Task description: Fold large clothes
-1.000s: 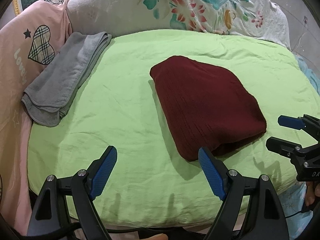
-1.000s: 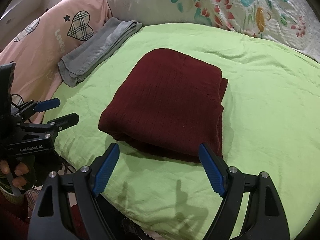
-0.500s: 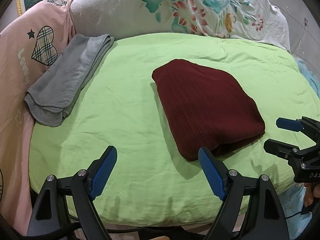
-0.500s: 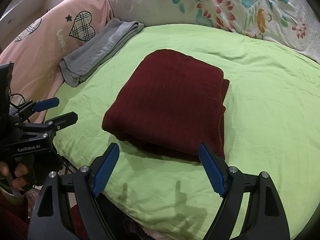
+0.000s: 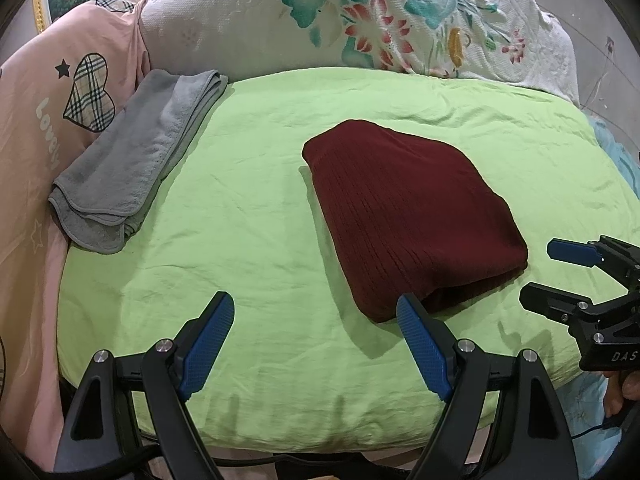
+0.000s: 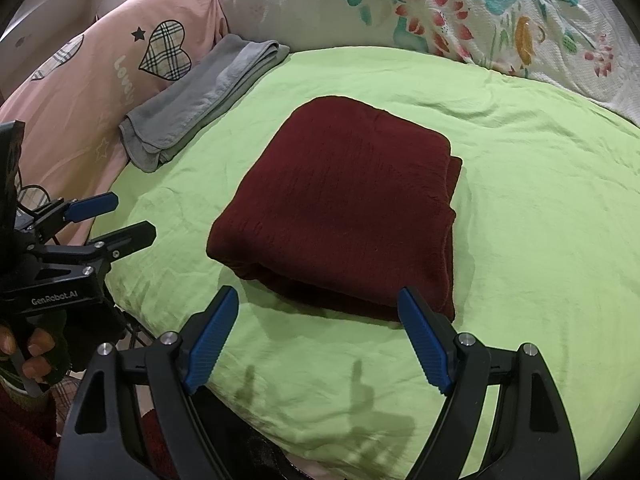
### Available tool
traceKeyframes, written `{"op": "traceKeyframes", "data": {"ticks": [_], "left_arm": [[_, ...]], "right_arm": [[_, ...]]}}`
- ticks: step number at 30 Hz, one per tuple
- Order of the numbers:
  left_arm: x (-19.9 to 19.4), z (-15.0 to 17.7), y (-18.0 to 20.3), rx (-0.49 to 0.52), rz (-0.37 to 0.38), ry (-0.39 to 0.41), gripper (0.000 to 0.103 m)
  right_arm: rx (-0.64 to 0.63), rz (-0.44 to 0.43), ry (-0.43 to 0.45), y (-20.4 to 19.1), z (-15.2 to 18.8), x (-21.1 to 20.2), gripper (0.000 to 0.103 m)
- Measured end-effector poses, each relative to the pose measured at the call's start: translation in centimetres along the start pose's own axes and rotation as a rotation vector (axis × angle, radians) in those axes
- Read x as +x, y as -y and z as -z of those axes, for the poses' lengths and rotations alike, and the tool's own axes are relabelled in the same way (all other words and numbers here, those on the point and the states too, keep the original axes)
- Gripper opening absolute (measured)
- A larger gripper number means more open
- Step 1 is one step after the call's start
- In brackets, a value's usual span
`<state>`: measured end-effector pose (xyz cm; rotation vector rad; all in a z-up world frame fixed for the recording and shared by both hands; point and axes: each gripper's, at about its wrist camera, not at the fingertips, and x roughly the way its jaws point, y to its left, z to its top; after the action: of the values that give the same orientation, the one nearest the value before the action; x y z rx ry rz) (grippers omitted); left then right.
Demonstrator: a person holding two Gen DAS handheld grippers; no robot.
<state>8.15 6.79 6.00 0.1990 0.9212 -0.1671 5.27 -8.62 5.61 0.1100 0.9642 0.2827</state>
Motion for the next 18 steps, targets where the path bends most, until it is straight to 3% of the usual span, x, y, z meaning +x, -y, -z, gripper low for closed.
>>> {"op": "traceKeyframes", "data": {"ticks": [18], "left_arm": [[-0.22, 0.15, 0.23, 0.002, 0.004, 0.011, 0.084]], "right_arm": [[0.004, 0.002, 0.005, -0.24, 0.06, -0.09, 0.082]]}}
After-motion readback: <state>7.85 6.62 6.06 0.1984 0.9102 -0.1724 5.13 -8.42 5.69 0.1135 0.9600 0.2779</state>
